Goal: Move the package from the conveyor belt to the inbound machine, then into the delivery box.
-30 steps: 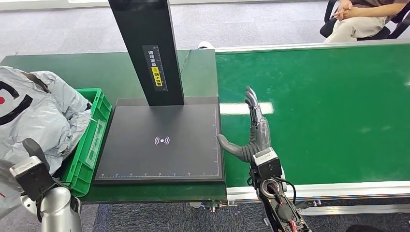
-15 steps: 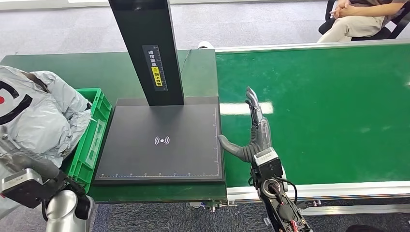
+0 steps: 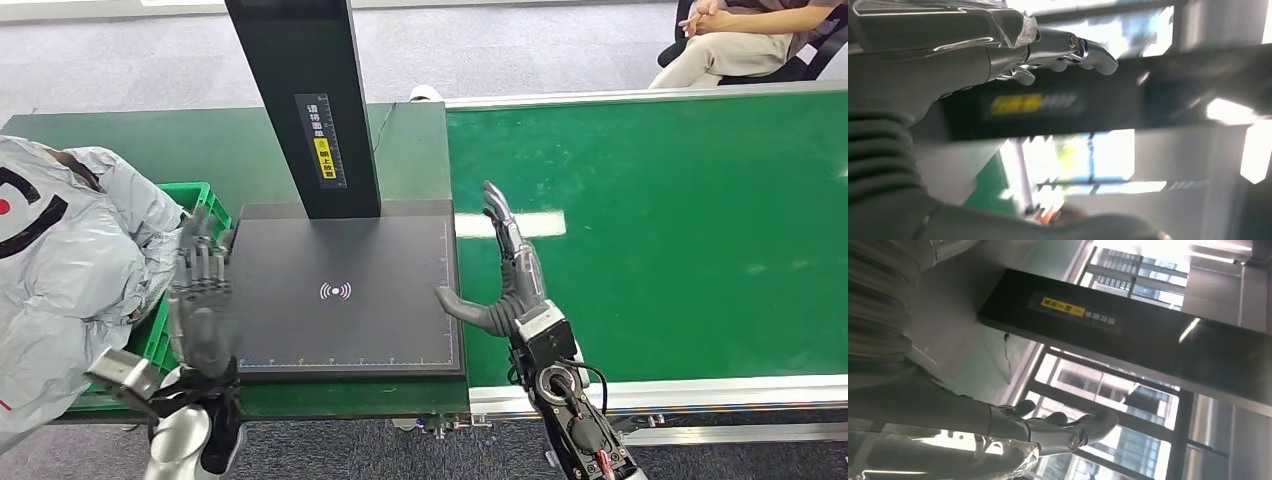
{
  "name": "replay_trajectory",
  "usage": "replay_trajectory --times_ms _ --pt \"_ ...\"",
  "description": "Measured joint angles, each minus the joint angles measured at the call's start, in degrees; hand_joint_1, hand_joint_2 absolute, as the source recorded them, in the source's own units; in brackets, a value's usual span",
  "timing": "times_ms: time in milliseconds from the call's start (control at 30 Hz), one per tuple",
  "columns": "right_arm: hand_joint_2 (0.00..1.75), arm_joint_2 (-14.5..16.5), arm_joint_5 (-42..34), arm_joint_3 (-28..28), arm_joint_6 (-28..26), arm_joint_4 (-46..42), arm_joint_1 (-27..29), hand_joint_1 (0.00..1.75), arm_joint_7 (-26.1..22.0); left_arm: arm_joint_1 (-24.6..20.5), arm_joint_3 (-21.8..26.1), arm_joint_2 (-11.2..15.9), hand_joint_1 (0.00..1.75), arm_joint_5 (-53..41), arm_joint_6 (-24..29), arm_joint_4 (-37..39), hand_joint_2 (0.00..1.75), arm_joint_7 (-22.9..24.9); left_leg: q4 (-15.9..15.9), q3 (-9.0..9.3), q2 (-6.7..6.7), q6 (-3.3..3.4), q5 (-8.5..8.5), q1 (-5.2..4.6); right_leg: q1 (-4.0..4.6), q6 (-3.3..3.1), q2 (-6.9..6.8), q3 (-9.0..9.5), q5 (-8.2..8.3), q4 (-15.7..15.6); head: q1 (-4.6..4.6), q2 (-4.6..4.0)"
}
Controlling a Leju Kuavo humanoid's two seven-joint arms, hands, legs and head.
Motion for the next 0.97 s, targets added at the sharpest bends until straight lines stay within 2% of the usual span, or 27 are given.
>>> replay_trajectory --times_ms 67,267,400,500,700,967 --pt "1.75 0.31 -0.77 0.16 2.13 0.88 -0.06 0.0 0.99 0.04 -2.24 -0.01 0.0 0.16 -3.94 2.94 1.75 3.28 0.0 0.0 0.02 0.0 0.0 0.0 0.0 0.0 0.0 -0.01 0.0 0.0 0.0 0.0" --pt "1.75 0.4 -1.48 0.15 3.78 2.13 -0.06 0.0 1.89 0.03 -3.13 -0.01 0.0 0.21 -4.65 5.45 1.75 4.27 0.0 -0.01 0.01 0.0 0.0 0.0 0.0 0.0 0.0 -0.02 0.0 0.0 -0.01 0.0" --pt "1.75 0.84 -4.79 -0.19 9.83 3.57 0.04 0.0 5.29 0.03 -3.13 -0.08 0.0 -1.85 -5.6 6.9 1.75 6.48 0.0 -0.01 0.01 0.0 -0.01 0.0 0.0 0.0 0.0 -0.02 -0.01 0.0 0.0 0.0" --pt "1.75 1.19 -6.25 -0.68 11.97 4.56 0.54 0.0 8.21 0.09 -3.01 -0.09 0.0 -3.06 -6.31 8.16 1.75 7.33 0.0 -0.01 0.0 0.0 -0.01 0.0 0.0 0.0 0.0 -0.02 -0.01 0.0 0.0 0.0" --pt "1.75 1.44 -9.84 -2.77 12.86 4.71 2.64 0.0 14.0 0.72 -2.87 -0.37 0.0 -4.0 -5.9 9.23 1.75 8.07 0.0 -0.03 0.0 0.0 -0.01 0.0 0.0 0.01 0.0 -0.04 -0.01 0.0 -0.01 0.0" --pt "1.75 1.22 -13.07 -5.48 12.82 3.24 4.58 0.0 15.3 0.81 -3.06 -1.22 0.0 -3.96 -6.57 9.54 1.75 9.49 0.0 -0.03 0.0 0.01 -0.02 0.0 0.0 0.01 0.0 -0.05 -0.01 -0.01 0.0 0.0"
